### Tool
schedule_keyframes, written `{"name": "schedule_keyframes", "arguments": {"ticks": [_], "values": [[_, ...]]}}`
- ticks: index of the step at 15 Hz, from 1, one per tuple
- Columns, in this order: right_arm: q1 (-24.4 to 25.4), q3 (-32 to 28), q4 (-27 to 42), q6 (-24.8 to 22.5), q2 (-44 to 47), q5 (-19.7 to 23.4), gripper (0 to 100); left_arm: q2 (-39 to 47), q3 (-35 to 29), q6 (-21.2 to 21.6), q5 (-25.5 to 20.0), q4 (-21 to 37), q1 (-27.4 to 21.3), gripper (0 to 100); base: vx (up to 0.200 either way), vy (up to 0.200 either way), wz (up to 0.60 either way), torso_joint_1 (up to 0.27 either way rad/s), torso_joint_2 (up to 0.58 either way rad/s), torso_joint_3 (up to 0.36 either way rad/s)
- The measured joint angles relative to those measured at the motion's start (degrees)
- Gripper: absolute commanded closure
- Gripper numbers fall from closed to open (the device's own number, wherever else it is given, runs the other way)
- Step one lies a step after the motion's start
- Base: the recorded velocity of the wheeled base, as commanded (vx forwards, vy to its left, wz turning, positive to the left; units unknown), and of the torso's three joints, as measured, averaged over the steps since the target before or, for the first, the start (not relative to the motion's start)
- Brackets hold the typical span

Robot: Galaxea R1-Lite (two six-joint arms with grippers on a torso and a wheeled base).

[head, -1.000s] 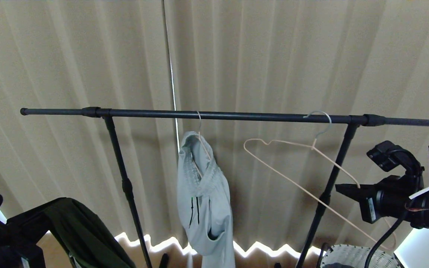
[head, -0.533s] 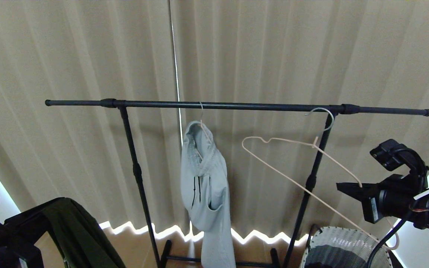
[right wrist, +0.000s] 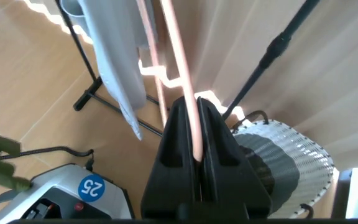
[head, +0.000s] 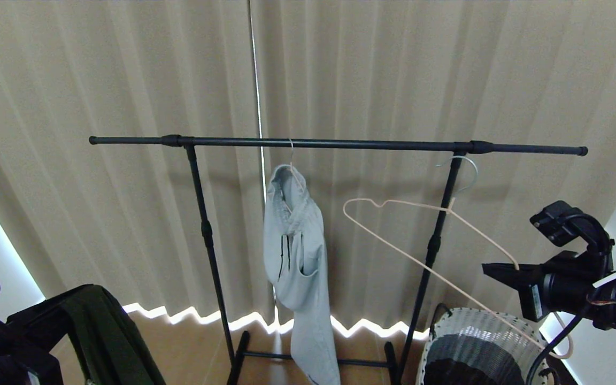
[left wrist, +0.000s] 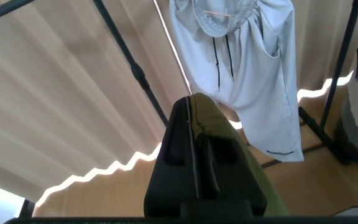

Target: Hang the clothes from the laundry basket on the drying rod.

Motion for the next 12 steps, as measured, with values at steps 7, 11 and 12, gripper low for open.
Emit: {"name": "schedule_keyframes", "arguments": {"ticks": [7, 11, 12], "values": [[5.5, 1.3, -2.8, 2.0, -1.7, -1.8, 100, 4.9, -1.8, -0.1, 1.1, 0.4, 0.1, 100, 0.000, 0.000, 0.00, 0.000, 0.00, 0.000], [16.9, 0.7, -7.5, 10.1, -2.2, -4.8, 100, 14.7, -9.5, -0.2, 7.5, 0.4, 0.0, 100, 0.000, 0.000, 0.00, 0.000, 0.00, 0.000], [20.0, 0.6, -7.5, 12.3, -2.2, -5.3, 100, 17.6, -12.0, -0.3, 8.9, 0.4, -0.1, 100, 0.000, 0.000, 0.00, 0.000, 0.00, 0.000]]}}
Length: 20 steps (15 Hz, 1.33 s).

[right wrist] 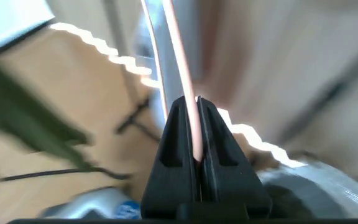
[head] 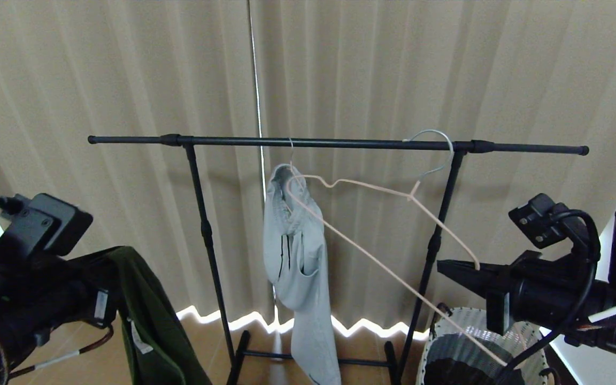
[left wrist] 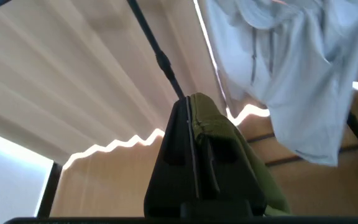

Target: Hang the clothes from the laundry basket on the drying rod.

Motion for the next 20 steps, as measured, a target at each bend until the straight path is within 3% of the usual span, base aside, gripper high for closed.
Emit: {"name": "schedule_keyframes", "arguments": {"ticks": [3, 9, 20], "values": [[7.5, 0.7, 0.5, 5.0, 0.1, -0.3, 100, 7.5, -7.1, -3.1, 2.0, 0.0, 0.1, 100, 0.000, 0.000, 0.00, 0.000, 0.00, 0.000], [16.0, 1.2, -0.2, 5.8, 2.1, -0.2, 100, 18.5, -18.7, -17.3, 7.6, 0.0, -2.6, 100, 0.000, 0.000, 0.00, 0.000, 0.00, 0.000], [18.1, -5.3, -0.2, 6.6, 8.9, -1.7, 100, 22.3, -20.6, -18.3, 8.9, 0.2, -4.1, 100, 0.000, 0.000, 0.00, 0.000, 0.00, 0.000]]}}
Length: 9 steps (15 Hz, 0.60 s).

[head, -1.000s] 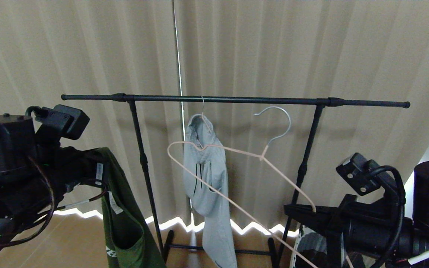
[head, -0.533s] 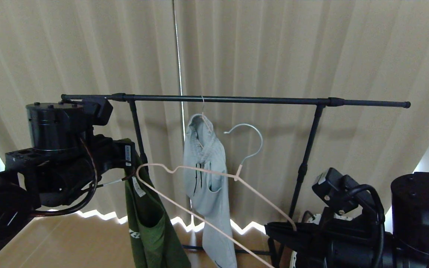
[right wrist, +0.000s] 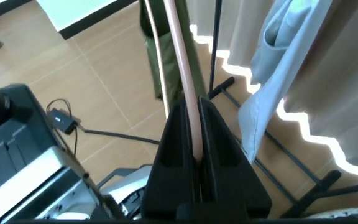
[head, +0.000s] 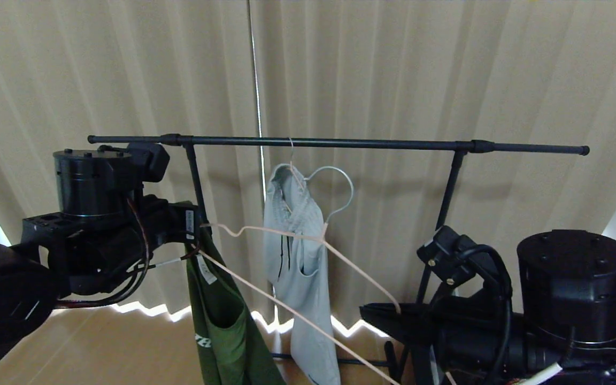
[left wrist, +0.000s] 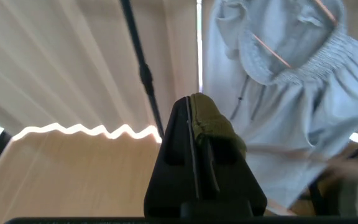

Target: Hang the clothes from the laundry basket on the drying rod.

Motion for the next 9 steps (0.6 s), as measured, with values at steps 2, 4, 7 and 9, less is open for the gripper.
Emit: {"name": "schedule_keyframes", "arguments": {"ticks": [2, 4, 7, 9], "values": [[0.0, -3.3, 0.6, 3.8, 2.2, -2.9, 100, 0.6, -0.8, 0.1, 2.5, 0.0, 0.0, 100, 0.000, 0.000, 0.00, 0.000, 0.00, 0.000], [0.7, -5.3, 0.7, 5.4, 4.1, -5.4, 100, 1.6, -2.0, 0.1, 4.8, 0.0, 0.0, 100, 0.000, 0.000, 0.00, 0.000, 0.00, 0.000], [3.5, -6.1, 0.7, 8.3, 5.9, -7.4, 100, 3.9, -4.1, 0.1, 7.2, -0.1, -0.2, 100, 0.000, 0.000, 0.00, 0.000, 0.00, 0.000], [5.4, -6.2, 0.6, 10.1, 6.6, -8.2, 100, 4.8, -4.6, 0.0, 7.3, -0.1, -0.7, 100, 0.000, 0.000, 0.00, 0.000, 0.00, 0.000]]}}
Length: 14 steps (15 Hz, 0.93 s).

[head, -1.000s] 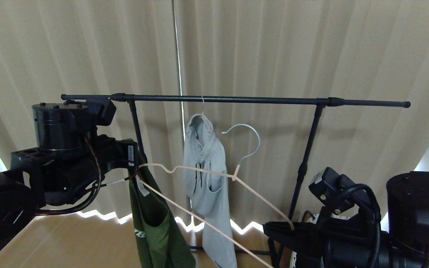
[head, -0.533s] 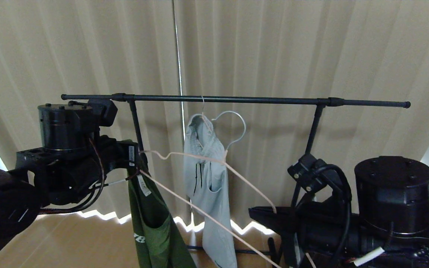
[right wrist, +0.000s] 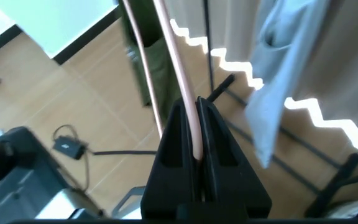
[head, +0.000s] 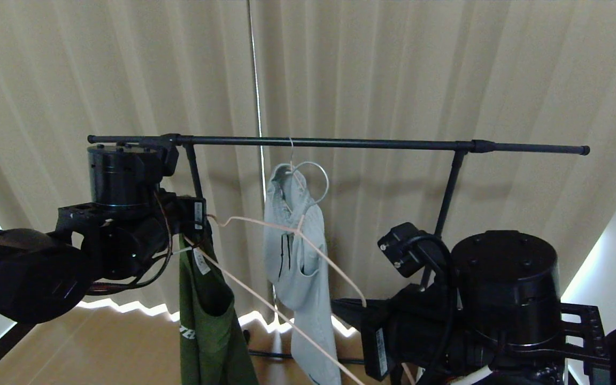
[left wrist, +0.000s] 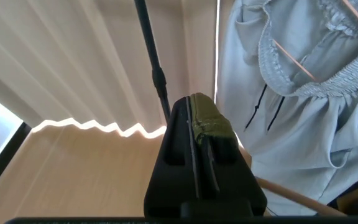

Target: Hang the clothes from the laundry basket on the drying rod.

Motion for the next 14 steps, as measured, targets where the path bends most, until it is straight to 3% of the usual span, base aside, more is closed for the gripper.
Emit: {"name": "schedule_keyframes", "arguments": {"ticks": [6, 14], "values": [[1.4, -2.8, 0.0, 1.5, 3.1, -6.7, 100, 0.4, -0.3, 0.0, 0.1, 0.1, 0.0, 100, 0.000, 0.000, 0.00, 0.000, 0.00, 0.000], [-0.6, -7.0, 1.9, 2.6, 7.3, -9.6, 100, -0.7, -0.4, 0.3, 2.7, 2.8, 0.4, 100, 0.000, 0.000, 0.00, 0.000, 0.00, 0.000]]}}
